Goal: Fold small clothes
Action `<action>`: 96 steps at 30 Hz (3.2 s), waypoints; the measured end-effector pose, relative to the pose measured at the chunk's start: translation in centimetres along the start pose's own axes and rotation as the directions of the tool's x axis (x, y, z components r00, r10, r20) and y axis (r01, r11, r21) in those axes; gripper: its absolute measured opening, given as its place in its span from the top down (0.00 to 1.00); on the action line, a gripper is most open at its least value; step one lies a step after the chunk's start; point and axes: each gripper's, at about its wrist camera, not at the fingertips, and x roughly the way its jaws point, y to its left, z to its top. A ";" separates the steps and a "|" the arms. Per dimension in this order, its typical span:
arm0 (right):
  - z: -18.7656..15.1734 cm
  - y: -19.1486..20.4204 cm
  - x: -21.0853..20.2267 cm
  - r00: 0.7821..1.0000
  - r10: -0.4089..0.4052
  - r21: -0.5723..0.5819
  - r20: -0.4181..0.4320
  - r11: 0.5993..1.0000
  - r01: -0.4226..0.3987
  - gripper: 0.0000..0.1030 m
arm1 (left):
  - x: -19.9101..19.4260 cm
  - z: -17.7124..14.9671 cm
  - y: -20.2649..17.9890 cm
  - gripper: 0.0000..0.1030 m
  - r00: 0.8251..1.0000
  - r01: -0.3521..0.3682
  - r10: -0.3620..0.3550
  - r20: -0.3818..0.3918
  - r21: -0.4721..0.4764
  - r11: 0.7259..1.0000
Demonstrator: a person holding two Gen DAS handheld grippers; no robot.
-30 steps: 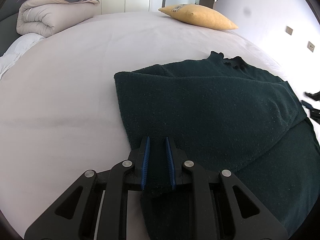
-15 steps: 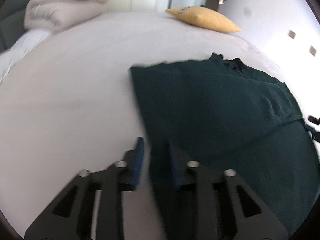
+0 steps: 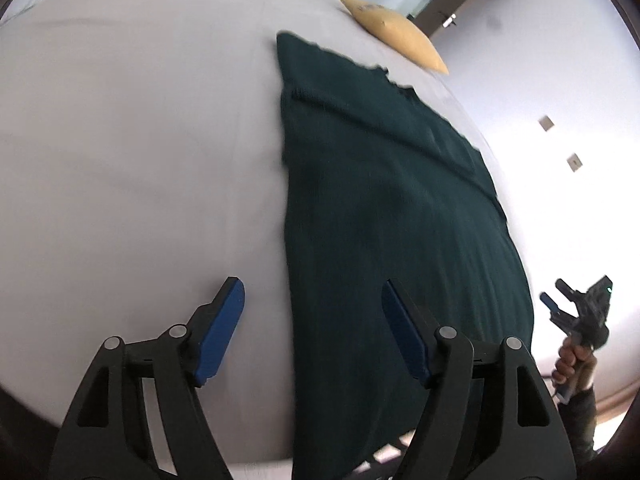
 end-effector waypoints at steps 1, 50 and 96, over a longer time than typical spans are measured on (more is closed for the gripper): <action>-0.7 0.0 0.2 1.000 0.004 0.002 -0.015 1.000 -0.004 0.29 | -0.3 -0.8 0.0 0.32 1.000 0.005 -0.005 -0.001 0.004 1.000; -5.6 -5.3 -1.2 0.955 -0.007 0.022 -0.295 1.000 0.014 0.65 | 1.1 -5.9 -0.2 0.93 0.962 0.154 -0.164 -0.217 -0.065 0.986; 13.7 4.0 9.4 0.950 0.312 0.130 -0.025 0.943 -0.307 0.93 | 3.5 17.4 -0.6 0.95 0.888 0.457 -0.433 0.155 -0.190 0.869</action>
